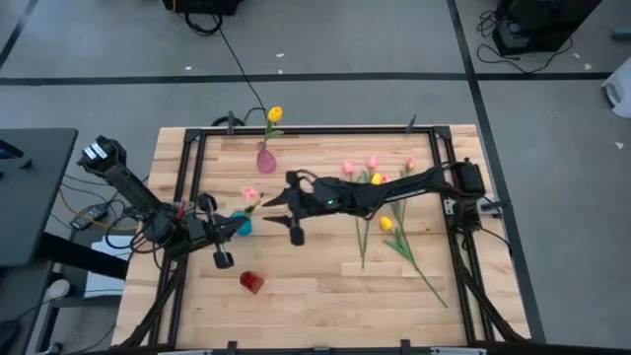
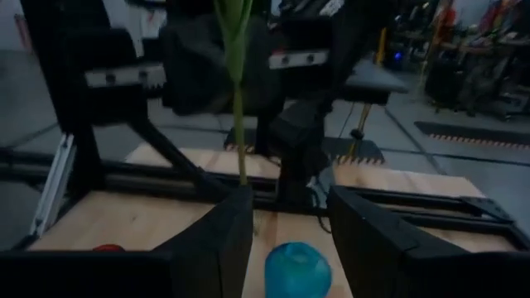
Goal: Sort flowers into vase by color
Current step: Put the pink flower into the blue flower vase
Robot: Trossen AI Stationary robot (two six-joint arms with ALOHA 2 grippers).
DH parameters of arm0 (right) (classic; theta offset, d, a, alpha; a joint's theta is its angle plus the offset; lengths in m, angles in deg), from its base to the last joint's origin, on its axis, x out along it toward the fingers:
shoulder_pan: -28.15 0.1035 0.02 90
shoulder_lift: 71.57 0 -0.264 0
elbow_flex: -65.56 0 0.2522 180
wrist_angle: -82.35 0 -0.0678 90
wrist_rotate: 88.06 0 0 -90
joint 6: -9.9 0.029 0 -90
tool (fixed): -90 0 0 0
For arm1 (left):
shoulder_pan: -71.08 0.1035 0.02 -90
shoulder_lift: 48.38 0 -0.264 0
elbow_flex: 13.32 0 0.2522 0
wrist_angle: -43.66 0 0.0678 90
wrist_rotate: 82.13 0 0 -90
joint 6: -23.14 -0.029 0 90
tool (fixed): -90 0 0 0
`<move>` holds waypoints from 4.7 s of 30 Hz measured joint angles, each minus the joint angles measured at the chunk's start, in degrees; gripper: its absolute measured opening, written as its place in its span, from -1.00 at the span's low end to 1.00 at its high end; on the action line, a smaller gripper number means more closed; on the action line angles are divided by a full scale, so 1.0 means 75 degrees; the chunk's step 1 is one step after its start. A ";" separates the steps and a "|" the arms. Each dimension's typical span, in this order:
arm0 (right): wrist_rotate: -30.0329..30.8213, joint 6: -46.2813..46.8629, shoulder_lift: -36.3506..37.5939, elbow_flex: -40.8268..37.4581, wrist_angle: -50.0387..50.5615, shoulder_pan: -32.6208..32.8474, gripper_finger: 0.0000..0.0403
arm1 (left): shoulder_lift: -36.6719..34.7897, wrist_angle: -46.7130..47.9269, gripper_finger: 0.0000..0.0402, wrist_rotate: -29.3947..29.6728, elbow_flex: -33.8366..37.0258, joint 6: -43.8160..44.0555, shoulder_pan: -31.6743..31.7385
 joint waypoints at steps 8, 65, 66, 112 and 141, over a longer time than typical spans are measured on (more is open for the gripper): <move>-0.0146 -0.0271 -0.0643 0.1165 0.0700 0.0084 -0.17 | 0.0000 -0.0020 -1.00 0.0010 0.0000 -0.0011 0.0003; -0.0301 -0.0623 -0.0751 0.1447 0.0903 -0.0036 -0.90 | -0.0014 -0.0061 -0.55 0.1090 -0.0003 -0.0763 -0.0161; -0.0329 -0.0605 -0.0751 0.1448 0.0941 -0.0036 -0.91 | -0.0009 -0.0033 -0.50 0.1559 -0.0003 -0.0828 -0.0393; -0.2125 -0.0589 0.1038 0.1445 0.3752 -0.1169 -0.93 | -0.0053 0.6350 -0.49 0.1065 -0.6335 -0.1542 -0.1072; -0.2439 -0.0589 0.1220 0.1445 0.4455 -0.1079 -0.93 | 0.0214 1.2734 -0.49 -0.6397 -0.7071 0.3442 0.1638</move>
